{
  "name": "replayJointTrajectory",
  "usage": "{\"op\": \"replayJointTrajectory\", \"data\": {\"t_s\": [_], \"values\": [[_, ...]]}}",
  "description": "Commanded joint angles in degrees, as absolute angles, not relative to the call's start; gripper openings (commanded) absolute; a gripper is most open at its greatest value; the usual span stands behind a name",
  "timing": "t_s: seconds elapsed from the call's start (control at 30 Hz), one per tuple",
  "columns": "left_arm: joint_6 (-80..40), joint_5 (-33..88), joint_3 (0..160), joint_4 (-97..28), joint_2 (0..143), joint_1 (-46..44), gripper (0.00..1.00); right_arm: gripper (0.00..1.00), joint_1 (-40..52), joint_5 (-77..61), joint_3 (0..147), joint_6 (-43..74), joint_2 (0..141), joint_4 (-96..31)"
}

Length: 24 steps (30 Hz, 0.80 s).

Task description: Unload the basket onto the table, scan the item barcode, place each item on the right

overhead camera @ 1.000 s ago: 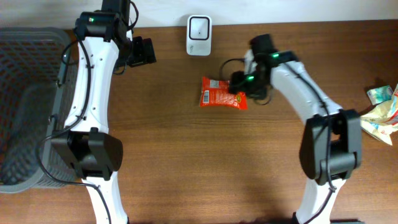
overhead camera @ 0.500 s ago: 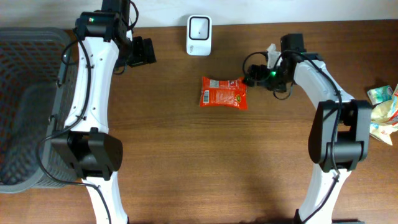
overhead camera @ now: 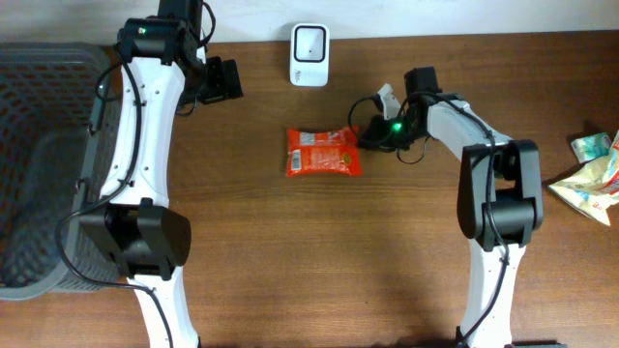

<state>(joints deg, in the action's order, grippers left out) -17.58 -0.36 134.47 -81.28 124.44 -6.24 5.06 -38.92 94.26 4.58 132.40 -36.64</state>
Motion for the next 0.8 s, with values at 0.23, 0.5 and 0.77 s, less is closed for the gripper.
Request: {"op": "replayJointTrajectory", "data": {"t_s": [0.23, 0.5, 0.77], "values": [[-17.3, 0.1, 134.6, -81.3, 124.8, -6.2, 0.99, 0.50, 1.5, -45.6, 100.7, 4.7, 123.7, -48.8], [-17.3, 0.1, 134.6, -81.3, 124.8, -6.2, 0.99, 0.99, 18.3, -37.7, 99.9, 35.0, 124.1, -52.1], [-17.3, 0.1, 134.6, -81.3, 124.8, -6.2, 0.99, 0.99, 20.7, -25.6, 97.9, 61.1, 124.1, -47.2]]}}
